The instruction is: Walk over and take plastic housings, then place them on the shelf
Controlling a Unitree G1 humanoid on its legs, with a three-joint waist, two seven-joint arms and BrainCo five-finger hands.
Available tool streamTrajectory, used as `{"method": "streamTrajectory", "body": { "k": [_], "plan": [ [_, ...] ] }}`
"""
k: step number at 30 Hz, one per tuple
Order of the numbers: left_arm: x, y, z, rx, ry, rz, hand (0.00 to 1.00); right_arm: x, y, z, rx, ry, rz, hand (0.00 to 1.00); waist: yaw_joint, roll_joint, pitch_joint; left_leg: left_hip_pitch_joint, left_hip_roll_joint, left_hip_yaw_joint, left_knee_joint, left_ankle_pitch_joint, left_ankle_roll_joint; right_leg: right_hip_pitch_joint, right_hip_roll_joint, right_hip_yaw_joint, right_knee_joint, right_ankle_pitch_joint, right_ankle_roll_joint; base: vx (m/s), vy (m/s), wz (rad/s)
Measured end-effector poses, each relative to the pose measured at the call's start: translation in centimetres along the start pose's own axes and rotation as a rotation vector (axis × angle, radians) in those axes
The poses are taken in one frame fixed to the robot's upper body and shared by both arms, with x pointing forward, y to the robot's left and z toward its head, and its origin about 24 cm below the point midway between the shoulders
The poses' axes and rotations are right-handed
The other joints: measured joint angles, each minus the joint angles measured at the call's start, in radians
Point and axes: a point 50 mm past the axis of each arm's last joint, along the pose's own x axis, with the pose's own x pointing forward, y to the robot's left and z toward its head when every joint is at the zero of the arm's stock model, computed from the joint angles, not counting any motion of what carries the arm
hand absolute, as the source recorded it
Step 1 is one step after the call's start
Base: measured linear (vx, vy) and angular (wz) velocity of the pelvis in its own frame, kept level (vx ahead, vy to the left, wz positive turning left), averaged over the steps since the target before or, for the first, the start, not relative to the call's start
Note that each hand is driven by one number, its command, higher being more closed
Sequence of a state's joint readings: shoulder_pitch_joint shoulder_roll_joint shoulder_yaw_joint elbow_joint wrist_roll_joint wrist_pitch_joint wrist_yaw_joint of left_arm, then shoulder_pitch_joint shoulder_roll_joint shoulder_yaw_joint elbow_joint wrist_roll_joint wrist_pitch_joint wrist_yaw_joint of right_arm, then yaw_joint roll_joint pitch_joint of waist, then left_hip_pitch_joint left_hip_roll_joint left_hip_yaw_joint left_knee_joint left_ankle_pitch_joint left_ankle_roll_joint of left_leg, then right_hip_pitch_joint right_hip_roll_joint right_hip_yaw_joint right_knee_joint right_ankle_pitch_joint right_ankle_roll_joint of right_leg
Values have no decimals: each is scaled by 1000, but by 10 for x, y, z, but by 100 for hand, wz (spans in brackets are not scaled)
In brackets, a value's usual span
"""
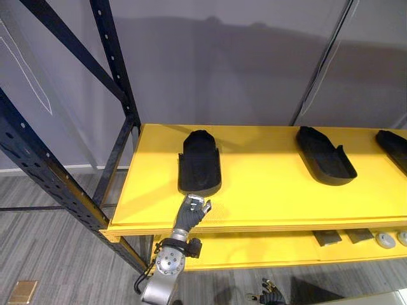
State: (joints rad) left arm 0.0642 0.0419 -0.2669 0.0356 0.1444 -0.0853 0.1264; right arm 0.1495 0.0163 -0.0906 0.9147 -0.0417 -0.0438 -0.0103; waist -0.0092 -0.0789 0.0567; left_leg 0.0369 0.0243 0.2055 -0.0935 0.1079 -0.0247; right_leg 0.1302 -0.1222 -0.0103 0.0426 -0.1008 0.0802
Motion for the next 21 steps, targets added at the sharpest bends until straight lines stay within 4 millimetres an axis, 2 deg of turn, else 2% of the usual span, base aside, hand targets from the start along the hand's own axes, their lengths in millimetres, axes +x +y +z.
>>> {"method": "streamTrajectory", "body": {
  "k": [6, 8, 21],
  "plan": [
    [11, 2, -15, 43, 68, 4, 100, 1, 2, 0, -16, 5, 3, 0, -5, 0, 0, 12, 5, 8, 0, -6, -6, 7, 5, 5, -2, -2, -1, -12, -7, -4],
    [13, 4, -20, 53, 95, 20, 100, 2, 2, 2, -19, 4, 5, 0, -18, 0, 0, 12, 5, 9, 0, -9, -5, 5, 7, 7, -2, -4, -3, -13, -1, -2],
    [40, 19, -14, 102, 81, 79, 100, 3, 2, 5, -21, -3, 6, 0, -37, -1, 0, 15, 4, 33, 0, -31, -12, 2, 7, 31, -18, -9, -11, 12, -5, -6]
  ]
}}
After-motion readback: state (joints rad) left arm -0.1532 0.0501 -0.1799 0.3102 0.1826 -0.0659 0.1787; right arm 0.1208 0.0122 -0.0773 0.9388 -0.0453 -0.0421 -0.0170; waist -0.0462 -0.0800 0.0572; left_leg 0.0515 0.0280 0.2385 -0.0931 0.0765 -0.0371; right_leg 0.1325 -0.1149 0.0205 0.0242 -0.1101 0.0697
